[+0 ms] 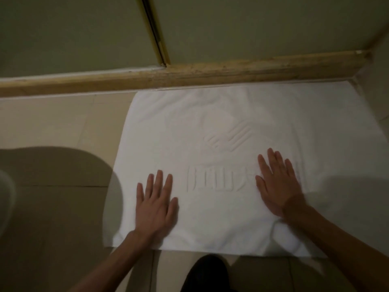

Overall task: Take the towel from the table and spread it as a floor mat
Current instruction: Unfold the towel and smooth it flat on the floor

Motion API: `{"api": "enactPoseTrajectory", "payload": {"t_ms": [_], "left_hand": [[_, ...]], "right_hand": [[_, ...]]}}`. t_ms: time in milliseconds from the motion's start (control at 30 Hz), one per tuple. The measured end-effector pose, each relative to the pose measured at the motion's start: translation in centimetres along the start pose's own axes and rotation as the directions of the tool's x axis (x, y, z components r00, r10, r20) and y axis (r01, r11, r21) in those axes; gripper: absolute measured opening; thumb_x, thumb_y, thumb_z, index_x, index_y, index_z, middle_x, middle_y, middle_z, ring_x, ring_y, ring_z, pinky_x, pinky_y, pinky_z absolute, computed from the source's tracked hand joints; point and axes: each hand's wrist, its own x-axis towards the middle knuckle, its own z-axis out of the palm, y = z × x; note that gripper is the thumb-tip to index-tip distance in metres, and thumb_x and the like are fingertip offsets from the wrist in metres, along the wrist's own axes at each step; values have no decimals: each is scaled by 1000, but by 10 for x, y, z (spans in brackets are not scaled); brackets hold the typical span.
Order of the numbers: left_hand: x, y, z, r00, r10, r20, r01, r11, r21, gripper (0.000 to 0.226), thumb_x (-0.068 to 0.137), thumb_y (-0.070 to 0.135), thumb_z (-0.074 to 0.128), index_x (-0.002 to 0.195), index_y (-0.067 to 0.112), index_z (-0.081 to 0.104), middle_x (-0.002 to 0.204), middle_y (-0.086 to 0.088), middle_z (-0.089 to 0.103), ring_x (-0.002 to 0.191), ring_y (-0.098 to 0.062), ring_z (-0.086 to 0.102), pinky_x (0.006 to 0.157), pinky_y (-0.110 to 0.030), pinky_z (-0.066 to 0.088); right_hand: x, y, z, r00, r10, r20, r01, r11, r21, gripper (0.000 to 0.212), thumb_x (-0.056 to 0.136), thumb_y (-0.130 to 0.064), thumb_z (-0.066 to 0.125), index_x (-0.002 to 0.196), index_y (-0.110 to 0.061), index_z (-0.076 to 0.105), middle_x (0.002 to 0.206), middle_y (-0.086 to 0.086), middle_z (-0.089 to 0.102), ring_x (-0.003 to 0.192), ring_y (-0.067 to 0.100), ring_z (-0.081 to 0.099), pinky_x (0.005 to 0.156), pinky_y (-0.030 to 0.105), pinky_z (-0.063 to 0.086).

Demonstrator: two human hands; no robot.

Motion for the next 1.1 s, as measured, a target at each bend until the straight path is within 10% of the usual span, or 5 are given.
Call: {"api": "enactPoseTrajectory", "payload": {"t_ms": [367, 567, 700, 1100], "left_hand": [[-15, -59, 4, 994, -112, -13, 110, 985, -132, 61, 97, 57, 8, 150, 34, -12, 157, 6, -25, 143, -16, -24, 116, -48, -7], [-33, -98, -1, 932, -359, -55, 359, 933, -18, 70, 90, 56, 6, 152, 24, 3, 161, -11, 1, 147, -31, -3, 116, -55, -2], [-31, -69, -11, 985, 34, -171, -42, 998, -48, 64, 100, 41, 21, 149, 3, 9, 156, -25, 4, 145, -39, -2, 114, -60, -5], [-2, 123, 17, 923, 367, 115, -365, 930, -35, 74, 91, 68, 13, 152, 32, -4, 160, -6, -16, 144, -28, -23, 113, -60, -9]], "right_hand": [[2, 1, 2, 1000, 16, 4, -16, 1000, 12, 75, 85, -48, 1, 149, -13, 18, 158, 16, 7, 146, 30, 5, 118, 43, 2], [1, 0, 2, 1000, 13, -16, -13, 1000, 24, 74, 86, -46, 5, 148, -9, 23, 156, 19, 12, 145, 34, 11, 118, 46, 5], [-3, -5, -4, 999, 42, -31, -39, 995, 90, 75, 86, -45, 7, 146, -5, 28, 154, 25, 14, 144, 38, 12, 117, 48, 7], [-79, -27, 18, 996, -83, 22, 83, 996, -12, 67, 95, -53, 8, 148, -14, 23, 155, 22, 14, 143, 37, 12, 113, 49, 9]]}}
